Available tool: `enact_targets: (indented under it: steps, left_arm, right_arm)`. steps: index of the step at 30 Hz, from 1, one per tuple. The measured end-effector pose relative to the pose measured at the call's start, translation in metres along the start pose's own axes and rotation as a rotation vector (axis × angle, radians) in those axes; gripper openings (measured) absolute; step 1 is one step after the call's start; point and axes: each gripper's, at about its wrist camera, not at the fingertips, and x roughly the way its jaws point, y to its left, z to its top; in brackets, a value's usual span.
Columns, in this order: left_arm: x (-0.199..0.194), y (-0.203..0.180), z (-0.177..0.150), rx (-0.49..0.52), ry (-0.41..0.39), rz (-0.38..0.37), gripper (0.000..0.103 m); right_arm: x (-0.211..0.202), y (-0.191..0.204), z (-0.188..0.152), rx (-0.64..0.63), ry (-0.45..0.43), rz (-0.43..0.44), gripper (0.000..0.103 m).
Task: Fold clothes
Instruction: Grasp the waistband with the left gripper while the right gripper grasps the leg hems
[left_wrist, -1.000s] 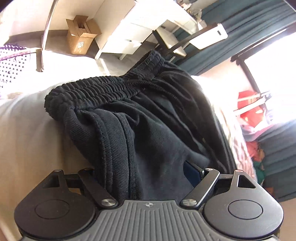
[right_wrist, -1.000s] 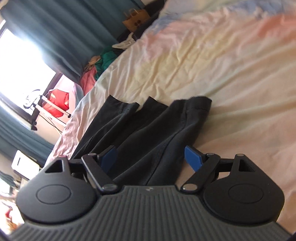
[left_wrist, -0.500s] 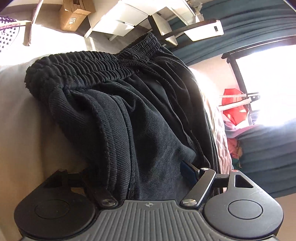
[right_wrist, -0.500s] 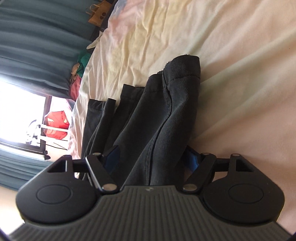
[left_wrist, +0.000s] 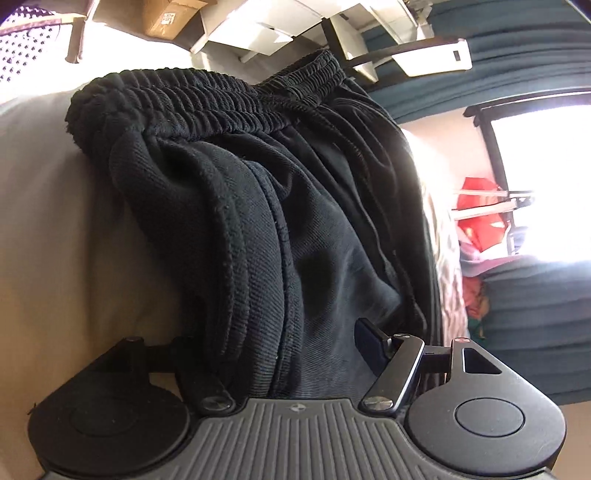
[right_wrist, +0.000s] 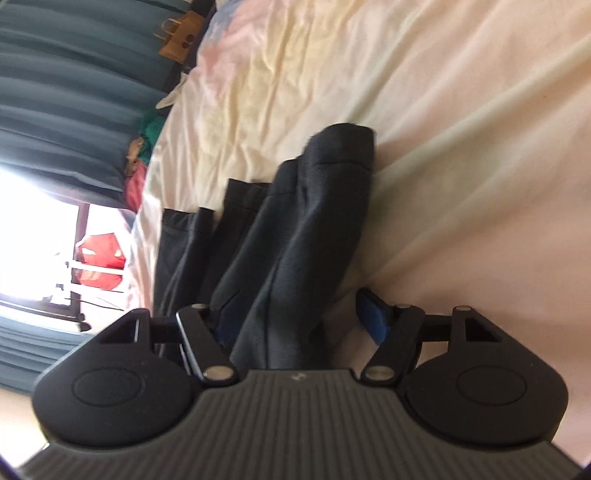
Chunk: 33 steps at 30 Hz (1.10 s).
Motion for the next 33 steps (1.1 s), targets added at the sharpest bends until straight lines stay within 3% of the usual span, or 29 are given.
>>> enact_targets:
  steps: [5, 10, 13, 17, 20, 24, 25, 26, 28, 31, 33]
  left_arm:
    - [-0.001, -0.008, -0.004, 0.014, -0.001, 0.003, 0.075]
    - [0.003, -0.005, -0.001, -0.031, 0.050, -0.134, 0.078]
    - [-0.005, -0.013, -0.005, 0.018, 0.036, -0.236, 0.078]
    - [-0.006, -0.017, -0.007, 0.012, -0.011, -0.186, 0.069]
    - [-0.004, -0.012, -0.004, -0.019, -0.002, -0.119, 0.066]
    - [-0.004, -0.002, -0.001, -0.069, 0.009, -0.082, 0.049]
    - [-0.004, 0.001, 0.000, -0.082, 0.004, -0.077, 0.046]
    - [-0.006, 0.003, 0.000, -0.088, 0.000, -0.078, 0.043]
    - [-0.009, 0.008, 0.001, -0.095, -0.006, -0.082, 0.039]
    - [-0.010, 0.009, 0.002, -0.087, -0.005, -0.080, 0.025]
    - [-0.016, 0.006, 0.001, -0.064, -0.013, -0.087, 0.015]
  right_arm:
    - [0.001, 0.000, 0.001, -0.042, -0.046, -0.048, 0.072]
    - [0.019, -0.003, 0.000, -0.050, 0.016, 0.032, 0.071]
    - [0.026, 0.005, -0.001, -0.115, 0.051, 0.090, 0.071]
    - [0.028, 0.013, -0.006, -0.093, 0.122, 0.305, 0.072]
    - [0.027, 0.023, -0.011, -0.133, 0.087, 0.287, 0.072]
    - [0.038, 0.011, -0.012, -0.039, 0.062, 0.208, 0.069]
    - [0.039, 0.008, -0.011, -0.013, 0.046, 0.194, 0.061]
    - [0.040, 0.004, -0.011, 0.013, 0.030, 0.179, 0.047]
    - [0.038, 0.008, -0.011, -0.023, -0.001, 0.142, 0.025]
    - [0.034, 0.015, -0.012, -0.080, -0.047, 0.087, 0.013]
    - [0.027, 0.018, -0.014, -0.079, -0.077, 0.107, 0.012]
